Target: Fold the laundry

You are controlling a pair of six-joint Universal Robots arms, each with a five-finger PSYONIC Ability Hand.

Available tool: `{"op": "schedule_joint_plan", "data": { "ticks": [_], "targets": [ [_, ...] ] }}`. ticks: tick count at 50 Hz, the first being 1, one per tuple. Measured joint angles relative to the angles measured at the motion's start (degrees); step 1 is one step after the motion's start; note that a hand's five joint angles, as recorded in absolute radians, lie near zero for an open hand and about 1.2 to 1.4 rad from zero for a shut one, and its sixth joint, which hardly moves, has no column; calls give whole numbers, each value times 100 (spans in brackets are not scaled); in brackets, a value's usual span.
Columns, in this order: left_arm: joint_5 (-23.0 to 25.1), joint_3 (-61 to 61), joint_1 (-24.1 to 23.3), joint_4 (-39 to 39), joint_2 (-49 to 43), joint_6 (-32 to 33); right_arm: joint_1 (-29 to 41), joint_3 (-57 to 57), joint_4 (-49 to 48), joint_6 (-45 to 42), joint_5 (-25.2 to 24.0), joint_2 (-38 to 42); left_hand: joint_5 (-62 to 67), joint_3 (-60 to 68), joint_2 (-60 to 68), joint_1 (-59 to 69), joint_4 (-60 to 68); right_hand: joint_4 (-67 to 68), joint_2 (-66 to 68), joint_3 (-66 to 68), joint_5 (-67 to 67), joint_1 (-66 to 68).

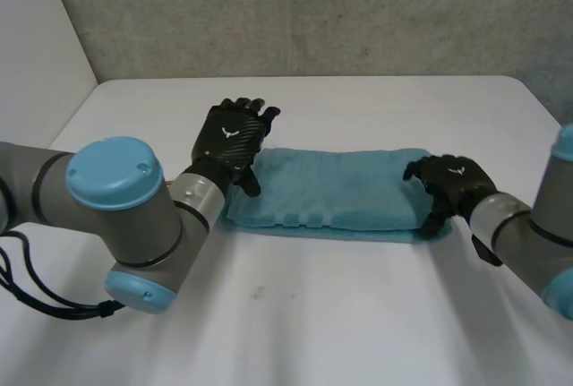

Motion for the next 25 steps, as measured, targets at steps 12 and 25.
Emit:
{"op": "schedule_joint_plan", "data": {
  "ticks": [12, 25],
  "targets": [
    [-118, -14, -7, -34, 36, -7, -396, 450, -891, -77, -225, 227, 0, 0, 0, 0, 0, 4213, 4185, 4165, 4029, 3204],
    [-361, -638, 109, -47, 833, -35, -343, -248, -1091, -1371, 137, -64, 0, 0, 0, 0, 0, 4413, 4341, 4346, 4212, 3326]
  ]
}}
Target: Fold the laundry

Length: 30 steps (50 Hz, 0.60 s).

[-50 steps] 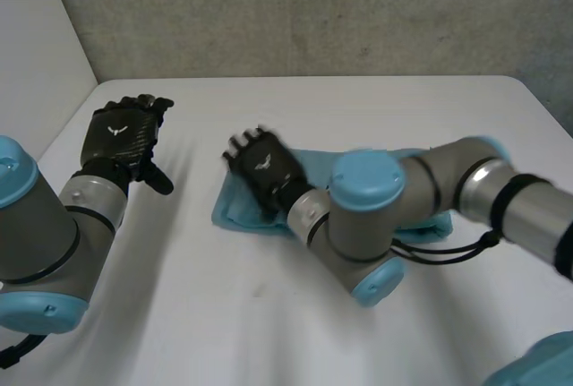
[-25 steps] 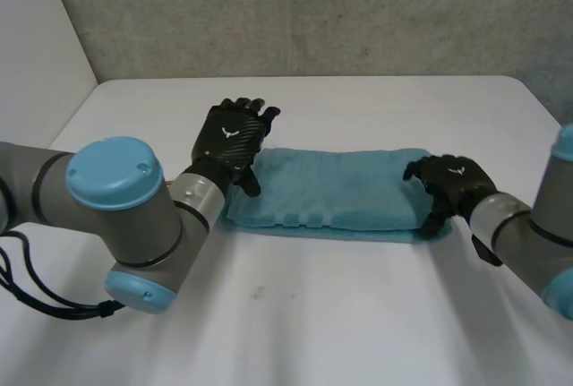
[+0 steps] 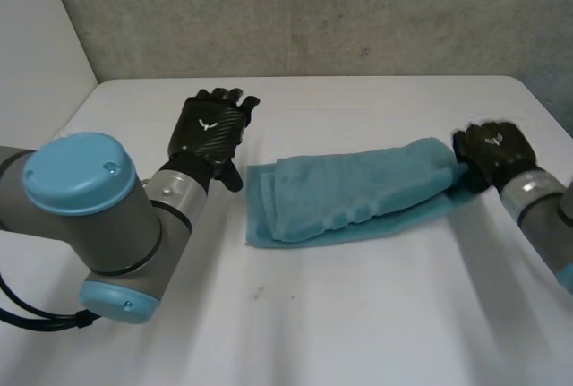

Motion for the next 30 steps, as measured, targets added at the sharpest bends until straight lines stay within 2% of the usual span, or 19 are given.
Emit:
{"op": "schedule_joint_plan", "data": {
  "ticks": [2, 5, 6, 8, 9, 11, 15, 16, 19, 20, 24, 27, 28, 30],
  "targets": [
    [-6, -59, 25, -1, 71, 3, 127, -120, 35, -78, 33, -5, 0, 0, 0, 0, 0, 0, 0, 0, 0, 0],
    [-11, -206, 119, -1, 254, 10, 1172, -970, 329, -377, 173, 150, 0, 0, 0, 0, 0, 0, 34, 8, 46, 30],
    [-11, -206, 119, -1, 254, 10, 1172, -970, 329, -377, 173, 150, 0, 0, 0, 0, 0, 0, 34, 8, 46, 30],
    [-14, -313, 202, 0, 407, 15, 2079, -1648, 573, -482, 208, 559, 0, 0, 0, 0, 0, 0, 34, 8, 61, 30],
    [-14, -313, 202, 0, 407, 15, 2079, -1648, 573, -482, 208, 559, 0, 0, 0, 0, 0, 0, 34, 8, 61, 30],
    [-17, -375, 265, 1, 512, 11, 2667, -1993, 699, -511, 182, 948, 0, 0, 0, 0, 0, 0, 34, 10, 65, 30],
    [-19, -414, 330, 2, 584, -22, 3099, -2168, 760, -522, 142, 1284, 0, 0, 0, 0, 0, 0, 34, 10, 65, 32],
    [-22, -416, 366, 3, 605, -60, 3391, -2235, 782, -530, 116, 1542, 0, 0, 0, 0, 0, 0, 34, 10, 65, 32],
    [-30, -392, 405, 3, 615, -133, 3538, -2245, 780, -527, 138, 1691, 0, 0, 0, 0, 0, -606, -563, -593, -506, -506],
    [-36, -364, 419, 3, 614, -176, 3566, -2239, 776, -516, 171, 1713, 0, 0, 0, 0, 0, -1765, -1870, -1749, -1605, -1492],
    [-48, -244, 438, 0, 571, -278, 3527, -2176, 754, -430, 387, 1558, 0, 0, 0, 0, 0, -4612, -4601, -4619, -4322, -3562],
    [-49, -142, 427, -3, 509, -322, 3437, -2115, 741, -306, 542, 1338, 0, 0, 0, 0, 0, -4983, -4892, -4950, -4693, -3799],
    [-49, 30, 392, -8, 385, -372, 3272, -2024, 725, -47, 720, 1018, 0, 0, 0, 0, 0, -5492, -5437, -5532, -5193, -4200],
    [-49, 142, 363, -11, 301, -397, 3129, -1938, 720, 216, 830, 767, 0, 0, 0, 0, 0, -5495, -5459, -5555, -5204, -4214]
  ]
}}
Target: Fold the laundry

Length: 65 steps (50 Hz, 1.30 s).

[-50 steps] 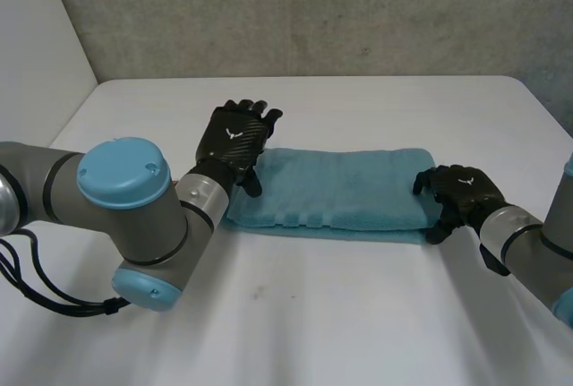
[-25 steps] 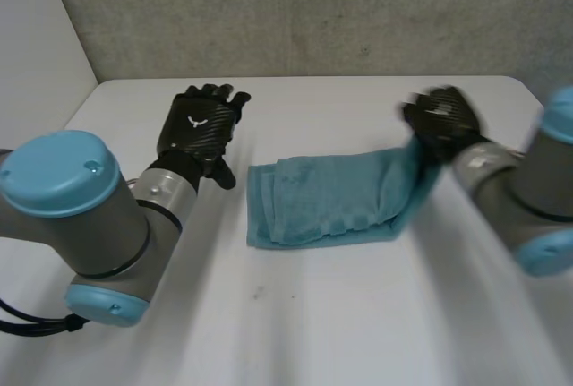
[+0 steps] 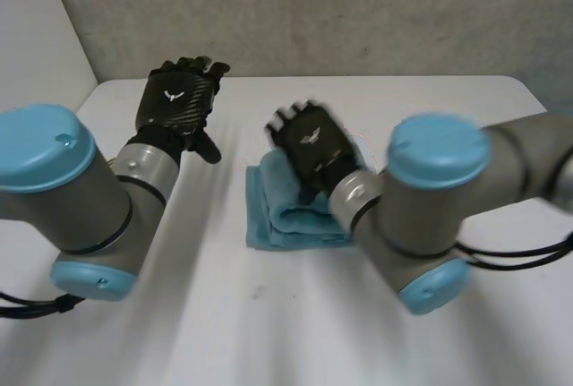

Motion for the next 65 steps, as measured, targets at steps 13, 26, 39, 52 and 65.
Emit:
{"op": "schedule_joint_plan", "data": {
  "ticks": [13, 26, 39, 52, 65],
  "targets": [
    [121, 1395, -707, -691, -1267, -805, -1063, 219, 695, 2210, -97, -689, 0, 0, 0, 0, 0, 0, 0, 0, 0, 3],
    [309, 1624, -721, -1745, -2113, -1275, -1324, -604, 1771, 2184, -364, 676, 0, 0, 0, 0, 0, 0, 0, 0, 0, 3],
    [277, 1516, -478, -2296, -1326, -1198, -1507, -897, 2347, 1909, -380, 413, 0, 0, 0, 0, 0, 0, 0, 0, 0, 3],
    [266, 1674, 192, -3209, 833, -1184, -2121, -515, 2019, 1960, -64, -1907, 0, 0, 0, 0, 0, 0, 0, 0, -1, 3],
    [339, 1791, 898, -4149, 1931, -1167, -2618, -299, 2353, 1871, 293, -2738, 0, 0, 0, 0, 0, 0, 0, 0, 0, 3]
  ]
}}
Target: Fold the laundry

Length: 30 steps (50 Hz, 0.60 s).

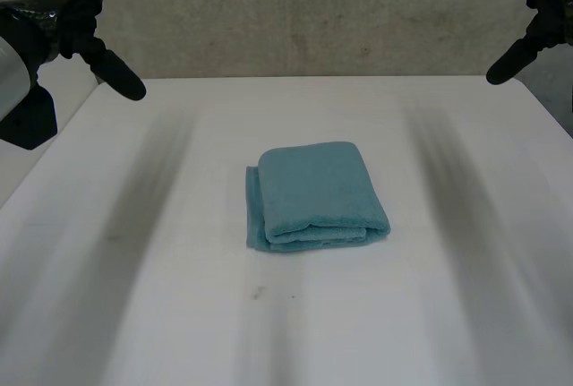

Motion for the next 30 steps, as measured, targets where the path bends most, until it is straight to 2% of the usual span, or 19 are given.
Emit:
{"op": "schedule_joint_plan", "data": {
  "ticks": [14, 30],
  "targets": [
    [9, -372, -89, 165, -22, 12, 15, 156, 30, -394, -40, 36, 0, 0, 0, 0, 0, 0, 0, 0, -1, 0],
    [0, -564, -100, 493, 22, 8, 42, 277, -4, -406, -22, 5, 0, 0, 0, 0, 0, 0, 0, 0, 0, 0]
  ]
}}
